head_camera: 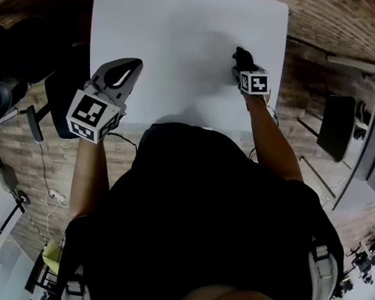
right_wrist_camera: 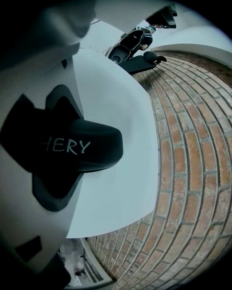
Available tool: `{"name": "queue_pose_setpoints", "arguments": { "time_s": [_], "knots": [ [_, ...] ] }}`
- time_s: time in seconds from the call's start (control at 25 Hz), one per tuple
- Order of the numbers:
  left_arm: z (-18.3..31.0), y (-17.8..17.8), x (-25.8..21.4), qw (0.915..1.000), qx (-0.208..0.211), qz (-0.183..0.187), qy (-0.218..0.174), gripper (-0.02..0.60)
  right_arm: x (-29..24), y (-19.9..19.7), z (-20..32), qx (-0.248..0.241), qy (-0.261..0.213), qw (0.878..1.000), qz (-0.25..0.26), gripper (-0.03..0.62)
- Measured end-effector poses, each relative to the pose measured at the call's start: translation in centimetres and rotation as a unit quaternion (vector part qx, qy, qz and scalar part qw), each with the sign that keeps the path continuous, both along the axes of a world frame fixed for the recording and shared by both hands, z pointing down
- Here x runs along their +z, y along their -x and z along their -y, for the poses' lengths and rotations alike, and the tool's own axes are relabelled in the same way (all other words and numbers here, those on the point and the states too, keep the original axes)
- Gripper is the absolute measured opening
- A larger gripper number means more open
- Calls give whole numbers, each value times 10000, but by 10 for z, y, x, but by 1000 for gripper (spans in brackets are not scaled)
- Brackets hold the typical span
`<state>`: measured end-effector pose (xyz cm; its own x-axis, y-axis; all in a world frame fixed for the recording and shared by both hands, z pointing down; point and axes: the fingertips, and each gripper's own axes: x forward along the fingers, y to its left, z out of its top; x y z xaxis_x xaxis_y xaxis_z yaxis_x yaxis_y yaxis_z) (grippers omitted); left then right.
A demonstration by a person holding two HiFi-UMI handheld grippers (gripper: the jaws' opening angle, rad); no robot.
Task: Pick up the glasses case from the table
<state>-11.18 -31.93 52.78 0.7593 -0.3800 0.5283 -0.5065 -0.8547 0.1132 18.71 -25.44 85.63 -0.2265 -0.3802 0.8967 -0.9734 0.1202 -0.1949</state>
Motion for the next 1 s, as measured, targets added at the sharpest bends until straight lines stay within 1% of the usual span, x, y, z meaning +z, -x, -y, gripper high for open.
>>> {"name": "queue_pose_setpoints", "arguments": {
  "time_s": [0.28, 0.44, 0.76, 1.0],
  "knots": [
    [-7, 0, -3, 10000, -12, 89, -29, 11, -1, -2, 2, 112, 93, 9995, 268, 334],
    [-12, -1, -9, 10000, -35, 27, -51, 11, -5, 4, 0, 94, 80, 9993, 356, 334],
    [-19, -4, -23, 9998, -45, -10, -193, 11, -17, 3, 0, 63, 26, 9990, 438, 334],
    [-31, 0, -28, 9996, -55, 7, -260, 11, -31, 3, -1, 42, -110, 9989, 462, 334]
  ]
}}
